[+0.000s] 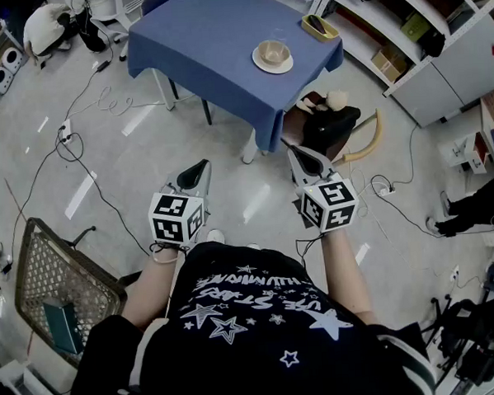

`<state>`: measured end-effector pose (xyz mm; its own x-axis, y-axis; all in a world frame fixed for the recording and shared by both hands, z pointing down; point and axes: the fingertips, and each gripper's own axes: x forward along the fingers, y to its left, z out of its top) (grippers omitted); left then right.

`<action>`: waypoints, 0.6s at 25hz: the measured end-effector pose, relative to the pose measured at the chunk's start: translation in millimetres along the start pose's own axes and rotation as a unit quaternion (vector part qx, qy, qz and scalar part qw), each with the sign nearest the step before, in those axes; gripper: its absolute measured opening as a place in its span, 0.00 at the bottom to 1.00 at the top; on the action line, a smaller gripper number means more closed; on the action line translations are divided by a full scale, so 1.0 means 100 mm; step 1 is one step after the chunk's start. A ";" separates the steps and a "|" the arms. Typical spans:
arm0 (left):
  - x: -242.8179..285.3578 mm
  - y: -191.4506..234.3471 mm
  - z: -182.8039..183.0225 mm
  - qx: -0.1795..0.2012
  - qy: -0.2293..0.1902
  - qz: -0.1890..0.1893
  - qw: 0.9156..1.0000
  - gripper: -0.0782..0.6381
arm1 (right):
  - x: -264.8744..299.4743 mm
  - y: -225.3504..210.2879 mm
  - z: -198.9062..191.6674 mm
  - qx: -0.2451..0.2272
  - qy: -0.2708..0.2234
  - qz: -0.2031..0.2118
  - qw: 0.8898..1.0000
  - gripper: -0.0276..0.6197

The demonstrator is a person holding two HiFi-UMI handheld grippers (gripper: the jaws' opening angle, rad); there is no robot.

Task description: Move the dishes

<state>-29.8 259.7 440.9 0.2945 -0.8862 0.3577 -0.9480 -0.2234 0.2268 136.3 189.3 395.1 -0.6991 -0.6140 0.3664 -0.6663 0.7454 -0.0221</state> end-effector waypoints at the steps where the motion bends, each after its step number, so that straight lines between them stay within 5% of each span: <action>1: 0.00 0.02 0.00 -0.002 0.000 -0.003 1.000 0.14 | 0.02 0.02 0.02 -0.002 -0.001 0.001 1.000 0.05; 15: -0.03 0.37 -0.14 -0.035 0.006 0.002 0.999 0.14 | 0.33 0.12 0.08 0.002 0.005 -0.002 1.000 0.05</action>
<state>-63.8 259.4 460.7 0.2921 -0.8819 0.3702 -0.9387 -0.1903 0.2873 103.5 175.6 399.6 -0.6939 -0.6143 0.3757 -0.6698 0.7421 -0.0238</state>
